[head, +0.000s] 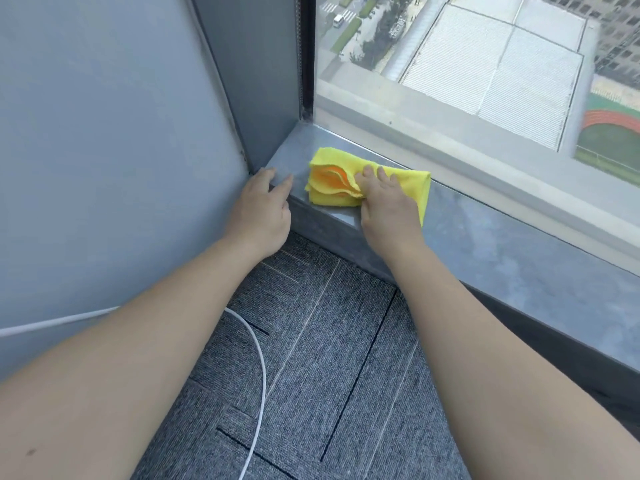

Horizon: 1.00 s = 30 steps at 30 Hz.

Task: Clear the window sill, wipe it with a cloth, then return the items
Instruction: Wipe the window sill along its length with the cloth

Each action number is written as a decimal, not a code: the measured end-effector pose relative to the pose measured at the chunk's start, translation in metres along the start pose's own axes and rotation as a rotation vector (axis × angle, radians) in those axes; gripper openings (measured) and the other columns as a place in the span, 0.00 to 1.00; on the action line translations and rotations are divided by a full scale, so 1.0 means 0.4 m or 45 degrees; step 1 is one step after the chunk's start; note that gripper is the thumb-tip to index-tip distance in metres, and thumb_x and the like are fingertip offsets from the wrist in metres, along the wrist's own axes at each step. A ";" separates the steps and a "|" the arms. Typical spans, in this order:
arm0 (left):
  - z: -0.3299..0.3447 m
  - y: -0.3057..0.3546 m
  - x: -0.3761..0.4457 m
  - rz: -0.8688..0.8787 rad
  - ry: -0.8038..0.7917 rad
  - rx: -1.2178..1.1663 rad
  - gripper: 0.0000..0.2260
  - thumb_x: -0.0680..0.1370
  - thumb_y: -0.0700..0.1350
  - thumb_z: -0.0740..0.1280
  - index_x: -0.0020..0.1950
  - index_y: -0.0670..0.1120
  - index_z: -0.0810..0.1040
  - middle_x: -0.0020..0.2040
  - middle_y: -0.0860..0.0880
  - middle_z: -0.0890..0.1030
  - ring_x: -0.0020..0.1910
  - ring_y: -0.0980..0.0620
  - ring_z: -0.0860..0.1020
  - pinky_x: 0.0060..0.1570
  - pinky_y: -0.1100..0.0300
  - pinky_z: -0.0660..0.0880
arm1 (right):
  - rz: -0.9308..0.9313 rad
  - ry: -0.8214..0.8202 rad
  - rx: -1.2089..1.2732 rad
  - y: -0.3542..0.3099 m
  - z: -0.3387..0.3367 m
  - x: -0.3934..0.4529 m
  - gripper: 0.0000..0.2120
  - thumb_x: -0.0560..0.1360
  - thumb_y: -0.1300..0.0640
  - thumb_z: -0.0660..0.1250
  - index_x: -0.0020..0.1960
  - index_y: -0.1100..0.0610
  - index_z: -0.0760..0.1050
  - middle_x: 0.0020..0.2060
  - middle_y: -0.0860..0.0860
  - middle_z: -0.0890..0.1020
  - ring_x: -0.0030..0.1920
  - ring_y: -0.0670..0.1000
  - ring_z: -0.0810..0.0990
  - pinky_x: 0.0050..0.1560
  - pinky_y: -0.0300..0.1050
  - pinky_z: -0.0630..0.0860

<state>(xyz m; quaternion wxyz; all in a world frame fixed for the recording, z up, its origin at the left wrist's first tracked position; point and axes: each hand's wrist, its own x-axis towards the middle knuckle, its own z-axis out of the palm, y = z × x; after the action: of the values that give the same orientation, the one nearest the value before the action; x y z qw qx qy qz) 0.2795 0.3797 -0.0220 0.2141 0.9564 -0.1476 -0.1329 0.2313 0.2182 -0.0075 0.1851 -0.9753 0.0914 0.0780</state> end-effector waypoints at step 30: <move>-0.022 -0.017 -0.053 -0.179 0.085 -0.265 0.24 0.75 0.31 0.51 0.72 0.39 0.59 0.75 0.42 0.61 0.74 0.49 0.59 0.69 0.65 0.50 | -0.003 0.068 -0.058 -0.162 0.048 0.197 0.22 0.77 0.69 0.49 0.70 0.64 0.61 0.75 0.57 0.59 0.76 0.57 0.54 0.76 0.50 0.47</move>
<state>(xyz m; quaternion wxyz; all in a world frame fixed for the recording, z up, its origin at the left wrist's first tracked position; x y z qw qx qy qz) 0.2644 0.3961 -0.0132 0.3072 0.9409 -0.0585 -0.1301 0.3192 0.2729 -0.0172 0.1605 -0.9811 0.0934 0.0538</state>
